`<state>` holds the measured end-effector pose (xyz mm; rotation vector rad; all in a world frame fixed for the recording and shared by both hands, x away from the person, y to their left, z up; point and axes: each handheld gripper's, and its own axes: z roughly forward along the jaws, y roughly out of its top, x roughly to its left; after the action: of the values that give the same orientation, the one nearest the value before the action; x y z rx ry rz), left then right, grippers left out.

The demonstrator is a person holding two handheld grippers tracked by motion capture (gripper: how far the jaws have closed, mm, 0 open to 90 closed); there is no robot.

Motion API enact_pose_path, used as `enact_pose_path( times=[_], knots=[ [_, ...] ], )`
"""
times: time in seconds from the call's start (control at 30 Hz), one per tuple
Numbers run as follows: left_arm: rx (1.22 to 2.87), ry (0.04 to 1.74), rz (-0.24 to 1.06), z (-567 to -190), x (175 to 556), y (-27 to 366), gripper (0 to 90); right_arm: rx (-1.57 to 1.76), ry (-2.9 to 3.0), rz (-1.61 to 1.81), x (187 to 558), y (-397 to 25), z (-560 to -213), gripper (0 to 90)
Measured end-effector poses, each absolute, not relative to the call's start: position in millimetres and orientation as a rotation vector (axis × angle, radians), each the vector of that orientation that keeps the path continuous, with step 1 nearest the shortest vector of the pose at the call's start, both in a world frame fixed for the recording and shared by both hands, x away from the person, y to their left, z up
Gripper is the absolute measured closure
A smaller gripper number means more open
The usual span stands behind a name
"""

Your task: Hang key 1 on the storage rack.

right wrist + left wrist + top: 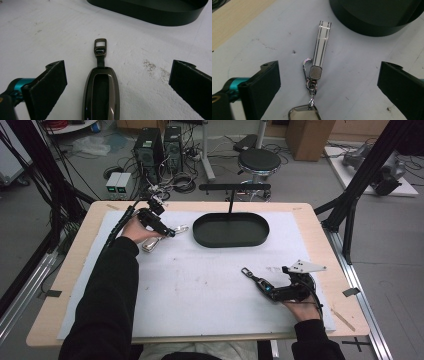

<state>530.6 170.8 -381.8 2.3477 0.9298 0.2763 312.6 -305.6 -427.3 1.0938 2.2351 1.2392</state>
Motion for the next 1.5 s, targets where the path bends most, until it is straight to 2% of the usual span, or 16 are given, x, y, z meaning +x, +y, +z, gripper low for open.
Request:
enact_pose_path(
  times=[0.4, 0.53, 0.7, 0.87, 0.97, 1.07, 1.2, 1.27, 1.3, 1.5],
  knots=[
    [2.36, 0.911, 0.23, -407, 545, 162, 15.2, 1.091, 2.252, 1.233, 312, -304, -429, 0.7],
    [2.373, 0.884, 0.239, -415, 547, 157, 20.7, 1.086, 2.259, 1.23, 313, -304, -430, 0.7],
    [2.402, 0.878, 0.27, -422, 549, 156, 22.9, 1.077, 2.274, 1.22, 314, -303, -430, 0.7],
    [2.393, 0.884, 0.295, -423, 552, 152, 32.4, 1.076, 2.262, 1.212, 313, -303, -431, 0.7],
    [2.393, 0.913, 0.289, -426, 555, 153, 34.0, 1.074, 2.253, 1.22, 313, -304, -430, 0.7],
    [2.378, 0.906, 0.275, -426, 555, 152, 40.7, 1.074, 2.254, 1.216, 312, -304, -430, 0.7],
    [2.384, 0.908, 0.285, -427, 555, 151, 54.4, 1.084, 2.233, 1.221, 312, -305, -430, 0.7],
    [2.364, 0.919, 0.316, -427, 555, 150, 69.7, 1.085, 2.223, 1.231, 311, -305, -429, 0.7],
    [2.366, 0.91, 0.322, -427, 555, 149, 73.6, 1.085, 2.216, 1.23, 311, -306, -429, 0.6],
    [2.394, 0.904, 0.375, -422, 551, 148, 74.8, 1.078, 2.221, 1.223, 311, -305, -429, 0.6]
  ],
)
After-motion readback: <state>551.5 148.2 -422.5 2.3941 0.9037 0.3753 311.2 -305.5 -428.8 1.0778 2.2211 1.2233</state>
